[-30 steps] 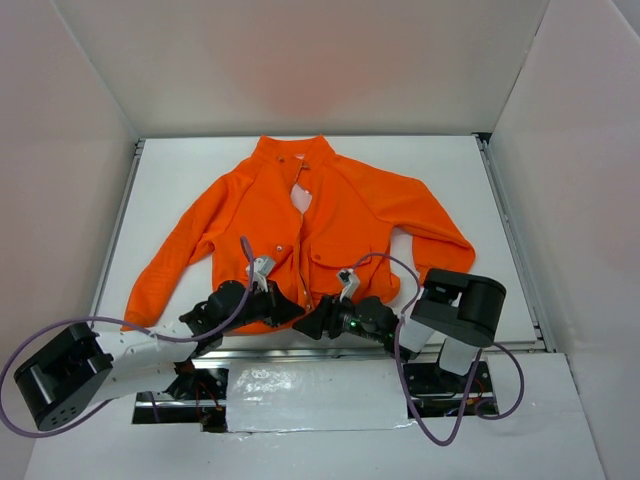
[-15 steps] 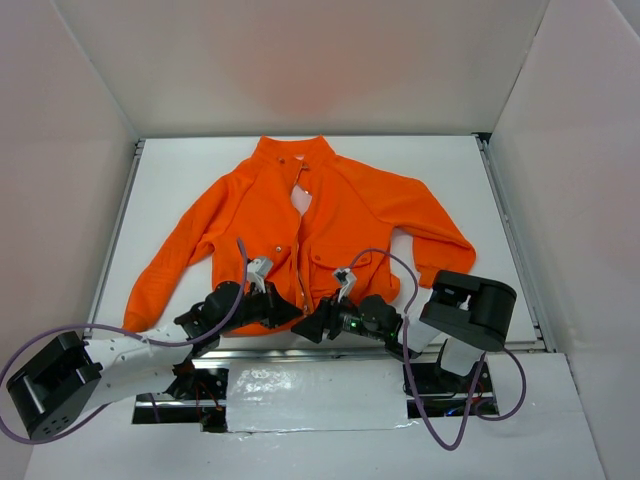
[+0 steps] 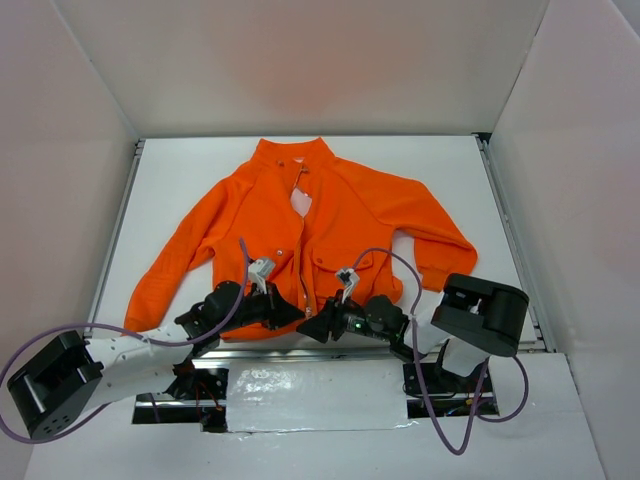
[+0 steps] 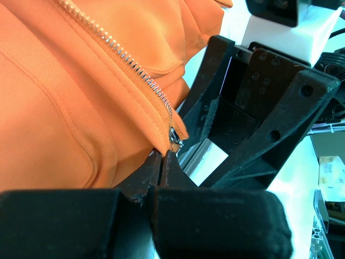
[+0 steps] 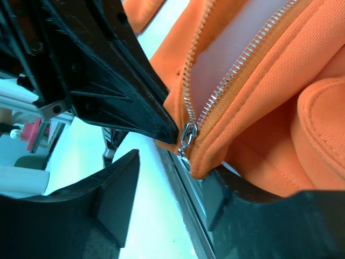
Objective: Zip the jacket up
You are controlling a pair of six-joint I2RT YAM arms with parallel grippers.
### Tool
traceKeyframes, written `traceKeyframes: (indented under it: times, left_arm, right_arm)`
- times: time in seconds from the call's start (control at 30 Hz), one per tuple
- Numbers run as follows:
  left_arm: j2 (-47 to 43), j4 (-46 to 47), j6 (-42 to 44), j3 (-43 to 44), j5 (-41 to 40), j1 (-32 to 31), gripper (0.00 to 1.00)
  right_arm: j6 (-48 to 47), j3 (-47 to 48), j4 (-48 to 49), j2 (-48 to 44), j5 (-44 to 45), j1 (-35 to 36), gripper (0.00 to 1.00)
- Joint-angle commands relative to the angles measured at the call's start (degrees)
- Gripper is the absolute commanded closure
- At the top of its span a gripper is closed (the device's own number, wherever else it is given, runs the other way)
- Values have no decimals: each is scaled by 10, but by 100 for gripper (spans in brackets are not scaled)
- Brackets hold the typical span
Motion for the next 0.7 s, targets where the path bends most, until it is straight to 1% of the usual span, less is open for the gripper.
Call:
traceKeyframes:
  times: [0.0,0.1,0.23,0.27,0.37,0.43,0.53,0.67]
  left_arm:
    - [11,38,8,-6,47,-5,100]
    - [8,33,14,-6,42,-5,100]
    - [-1,-3,25,9,18,-5,100]
    - [-7,-19,29,11,13,-5,100]
    - [-14,-32,34,19,0,-5,100]
    - [-14,-35,36,21,-5,-5,100]
    - [-11,-33,39,23,-7,-5,100]
    - [-4,-28,39,24,-8,-5,100]
  right_arm:
    - [-22,-7,151,-27,6,-3,45]
    - [-27,-3,132,-35,8,-3,49]
    - [-27,4,102,-43,15,-3,51]
    - [-27,10,82,-45,16,-2,51]
    - [-23,15,62,-48,18,-2,54]
    - [-18,13,61,-51,21,-2,55]
    - [-7,17,32,-60,25,-3,56]
    - [7,28,-10,-67,27,-3,61]
